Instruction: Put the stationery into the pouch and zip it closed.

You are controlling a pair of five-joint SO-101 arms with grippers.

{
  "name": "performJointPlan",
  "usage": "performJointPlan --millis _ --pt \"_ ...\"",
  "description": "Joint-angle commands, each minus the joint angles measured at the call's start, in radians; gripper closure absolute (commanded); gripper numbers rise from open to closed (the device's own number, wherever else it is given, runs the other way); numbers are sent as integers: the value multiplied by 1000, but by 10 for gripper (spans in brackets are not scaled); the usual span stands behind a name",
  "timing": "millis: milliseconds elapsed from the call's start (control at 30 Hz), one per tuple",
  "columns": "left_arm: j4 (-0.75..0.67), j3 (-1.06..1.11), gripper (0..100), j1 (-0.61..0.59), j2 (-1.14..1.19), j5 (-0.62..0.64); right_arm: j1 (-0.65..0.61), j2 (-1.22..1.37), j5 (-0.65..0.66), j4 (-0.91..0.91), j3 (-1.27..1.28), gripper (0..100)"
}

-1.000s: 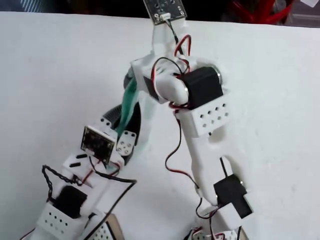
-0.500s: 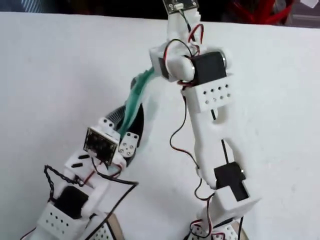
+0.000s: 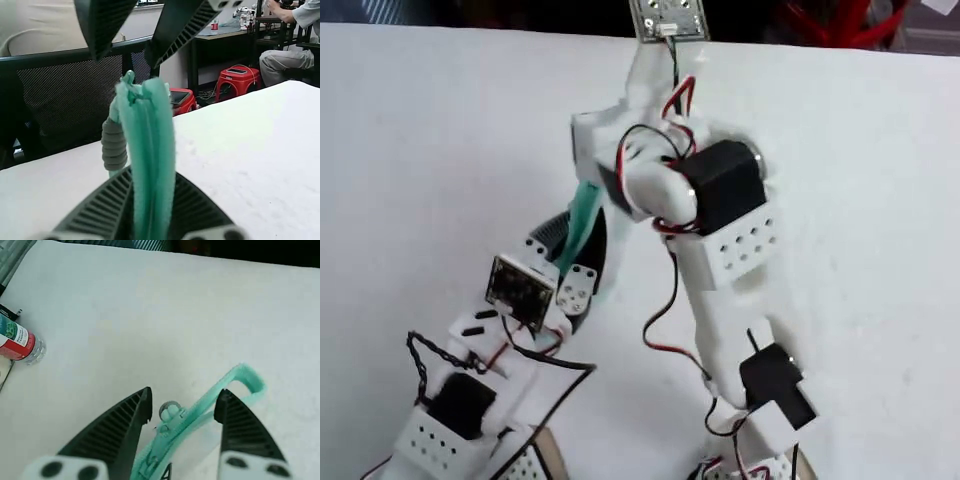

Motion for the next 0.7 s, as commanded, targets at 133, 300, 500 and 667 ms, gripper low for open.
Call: performJointPlan --millis 133,300,500,667 --pt "3 6 978 -1 15 0 -36 -18 -54 16 -26 818" --pt "3 6 978 -4 15 0 -38 -13 -54 15 8 893" --pt "3 6 978 -4 15 0 -31 -59 -51 16 63 893" --pt "3 8 978 -1 15 0 -38 -58 -48 12 120 892"
